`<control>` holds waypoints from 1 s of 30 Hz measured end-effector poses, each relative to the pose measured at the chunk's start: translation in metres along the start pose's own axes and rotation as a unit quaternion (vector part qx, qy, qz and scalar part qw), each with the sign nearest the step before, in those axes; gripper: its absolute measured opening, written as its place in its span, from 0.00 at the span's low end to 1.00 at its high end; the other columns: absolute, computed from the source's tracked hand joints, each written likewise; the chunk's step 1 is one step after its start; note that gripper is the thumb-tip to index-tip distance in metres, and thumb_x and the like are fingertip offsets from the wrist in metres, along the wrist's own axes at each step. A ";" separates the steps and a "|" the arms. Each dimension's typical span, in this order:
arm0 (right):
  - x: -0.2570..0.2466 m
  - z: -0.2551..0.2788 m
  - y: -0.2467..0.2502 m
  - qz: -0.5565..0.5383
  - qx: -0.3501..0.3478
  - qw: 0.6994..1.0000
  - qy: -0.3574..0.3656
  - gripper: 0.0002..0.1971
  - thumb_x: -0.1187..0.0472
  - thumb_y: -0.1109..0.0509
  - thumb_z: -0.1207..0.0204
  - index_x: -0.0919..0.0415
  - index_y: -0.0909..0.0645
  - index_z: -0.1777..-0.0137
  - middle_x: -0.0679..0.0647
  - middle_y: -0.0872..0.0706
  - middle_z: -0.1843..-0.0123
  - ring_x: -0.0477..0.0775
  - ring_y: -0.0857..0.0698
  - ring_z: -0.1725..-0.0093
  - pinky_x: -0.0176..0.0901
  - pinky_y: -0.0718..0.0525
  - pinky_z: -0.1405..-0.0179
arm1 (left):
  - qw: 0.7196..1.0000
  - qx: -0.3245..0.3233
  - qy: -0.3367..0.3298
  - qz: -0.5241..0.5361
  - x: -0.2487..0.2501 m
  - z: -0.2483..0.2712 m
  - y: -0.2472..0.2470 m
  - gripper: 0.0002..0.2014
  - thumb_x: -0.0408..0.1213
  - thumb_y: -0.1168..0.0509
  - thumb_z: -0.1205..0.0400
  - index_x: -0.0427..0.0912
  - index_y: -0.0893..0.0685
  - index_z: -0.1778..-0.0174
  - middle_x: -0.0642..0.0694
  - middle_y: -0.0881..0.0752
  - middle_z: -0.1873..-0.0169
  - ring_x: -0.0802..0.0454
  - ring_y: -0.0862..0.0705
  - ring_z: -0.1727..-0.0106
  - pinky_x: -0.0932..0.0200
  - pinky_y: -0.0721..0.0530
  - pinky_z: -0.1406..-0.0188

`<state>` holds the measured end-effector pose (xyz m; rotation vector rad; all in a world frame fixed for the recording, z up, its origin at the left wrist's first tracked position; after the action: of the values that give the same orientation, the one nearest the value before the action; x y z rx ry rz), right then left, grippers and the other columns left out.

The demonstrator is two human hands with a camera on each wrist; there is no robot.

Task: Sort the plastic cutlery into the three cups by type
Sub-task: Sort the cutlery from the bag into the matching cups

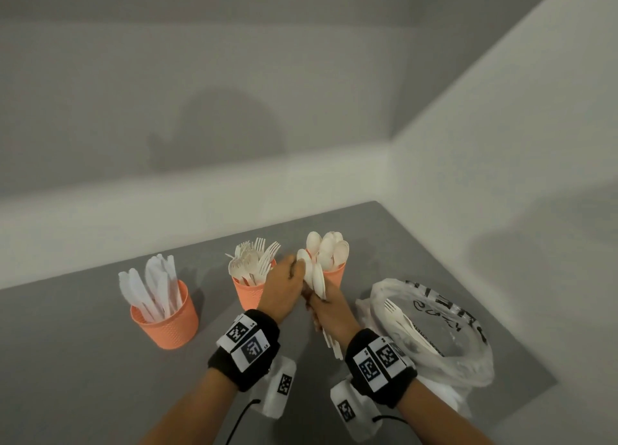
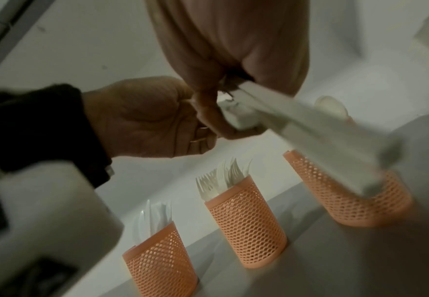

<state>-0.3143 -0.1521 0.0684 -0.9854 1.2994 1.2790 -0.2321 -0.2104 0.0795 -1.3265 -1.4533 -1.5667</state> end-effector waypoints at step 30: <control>-0.013 0.009 0.146 0.209 0.084 0.974 -0.030 0.07 0.57 0.37 0.19 0.58 0.22 0.56 0.56 0.19 0.61 0.54 0.20 0.59 0.40 0.25 0.60 | 0.988 0.067 -0.132 -0.051 0.100 -0.081 0.035 0.13 0.25 0.47 0.19 0.42 0.30 0.41 0.43 0.17 0.68 0.57 0.15 0.77 0.65 0.13 0.70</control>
<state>-0.4550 -0.1297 0.1052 -0.5654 1.5925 1.4696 -0.2515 -0.2771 0.1935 -1.4415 -1.7814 -1.3658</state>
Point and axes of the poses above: each hand's wrist, its own z-axis away from the middle knuckle, its own y-axis out of the back of the hand, x = y × z, the point moved 5 cm from there along -z, towards the middle knuckle
